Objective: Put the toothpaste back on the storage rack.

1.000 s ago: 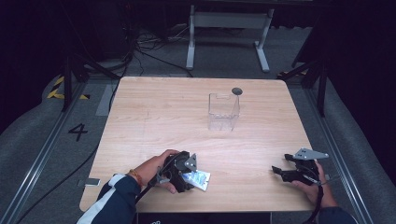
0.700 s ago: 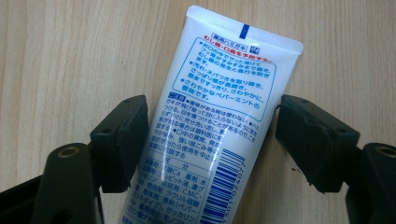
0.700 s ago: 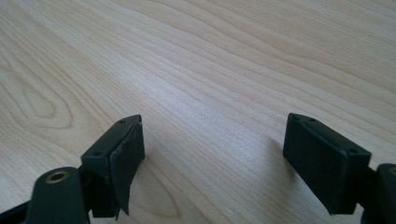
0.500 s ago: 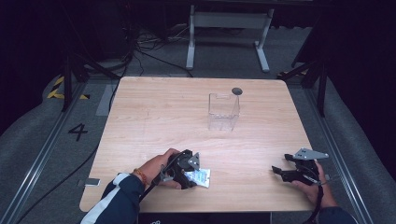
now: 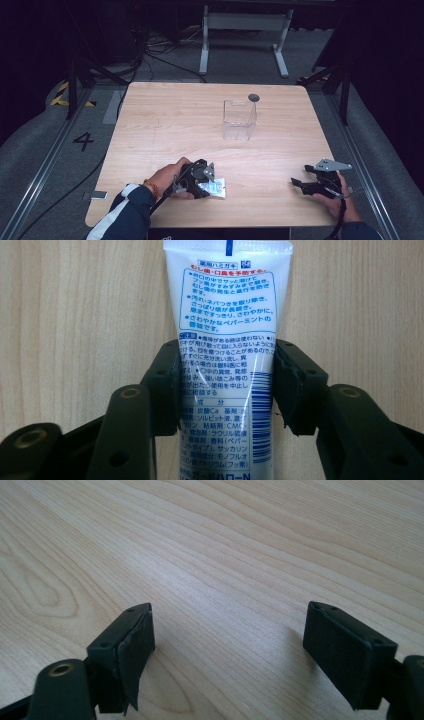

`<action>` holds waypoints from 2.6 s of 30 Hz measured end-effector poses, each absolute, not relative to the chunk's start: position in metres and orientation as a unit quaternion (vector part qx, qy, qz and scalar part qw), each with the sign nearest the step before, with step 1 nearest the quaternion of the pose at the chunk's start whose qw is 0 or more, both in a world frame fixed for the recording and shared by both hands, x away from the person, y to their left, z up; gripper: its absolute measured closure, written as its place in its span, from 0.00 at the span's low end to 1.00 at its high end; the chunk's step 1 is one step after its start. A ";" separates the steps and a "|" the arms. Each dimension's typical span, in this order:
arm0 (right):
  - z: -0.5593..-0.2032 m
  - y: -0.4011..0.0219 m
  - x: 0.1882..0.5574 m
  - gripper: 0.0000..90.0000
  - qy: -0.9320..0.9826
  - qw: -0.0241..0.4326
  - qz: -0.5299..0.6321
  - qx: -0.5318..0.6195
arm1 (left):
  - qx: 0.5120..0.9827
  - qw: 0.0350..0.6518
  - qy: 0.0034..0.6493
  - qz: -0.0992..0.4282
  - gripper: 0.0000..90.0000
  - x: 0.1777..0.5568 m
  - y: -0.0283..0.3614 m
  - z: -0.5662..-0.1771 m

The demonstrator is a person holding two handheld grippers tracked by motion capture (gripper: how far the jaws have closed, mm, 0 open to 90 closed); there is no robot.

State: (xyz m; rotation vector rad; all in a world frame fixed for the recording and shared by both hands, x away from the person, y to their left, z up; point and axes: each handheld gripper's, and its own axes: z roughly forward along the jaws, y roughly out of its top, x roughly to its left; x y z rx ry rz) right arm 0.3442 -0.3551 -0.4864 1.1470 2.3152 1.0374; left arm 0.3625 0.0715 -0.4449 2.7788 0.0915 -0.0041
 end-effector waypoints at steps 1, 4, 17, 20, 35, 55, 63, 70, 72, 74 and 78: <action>-0.486 -0.355 0.344 0.23 0.818 0.178 0.367 0.405 | 0.983 0.181 0.033 0.000 0.59 0.362 0.072 -0.444; -0.486 -0.355 0.344 0.23 0.818 0.178 0.367 0.405 | 0.982 0.184 0.039 0.011 0.62 0.361 0.073 -0.442; -0.486 -0.355 0.344 0.23 0.818 0.178 0.367 0.405 | 0.957 0.265 0.109 0.046 0.71 0.365 0.104 -0.435; -0.486 -0.355 0.344 0.23 0.818 0.178 0.367 0.405 | 0.950 0.284 0.121 0.054 0.72 0.365 0.108 -0.433; -0.486 -0.355 0.344 0.23 0.819 0.178 0.367 0.405 | 0.937 0.314 0.142 0.062 0.75 0.367 0.119 -0.428; -0.486 -0.355 0.344 0.23 0.818 0.178 0.367 0.405 | 0.882 0.429 0.167 0.106 0.78 0.365 0.137 -0.407; -0.486 -0.355 0.344 0.23 0.818 0.178 0.367 0.405 | 0.869 0.448 0.180 0.109 0.78 0.372 0.137 -0.402; -0.486 -0.355 0.344 0.23 0.818 0.178 0.367 0.405 | 0.856 0.470 0.181 0.121 0.78 0.379 0.132 -0.389; -0.486 -0.355 0.344 0.23 0.818 0.178 0.367 0.405 | 0.852 0.477 0.180 0.119 0.78 0.382 0.131 -0.385; -0.486 -0.355 0.344 0.23 0.818 0.178 0.367 0.405 | 0.849 0.482 0.178 0.122 0.78 0.386 0.127 -0.380; -0.486 -0.355 0.344 0.23 0.819 0.178 0.367 0.405 | 0.845 0.489 0.175 0.129 0.78 0.393 0.122 -0.373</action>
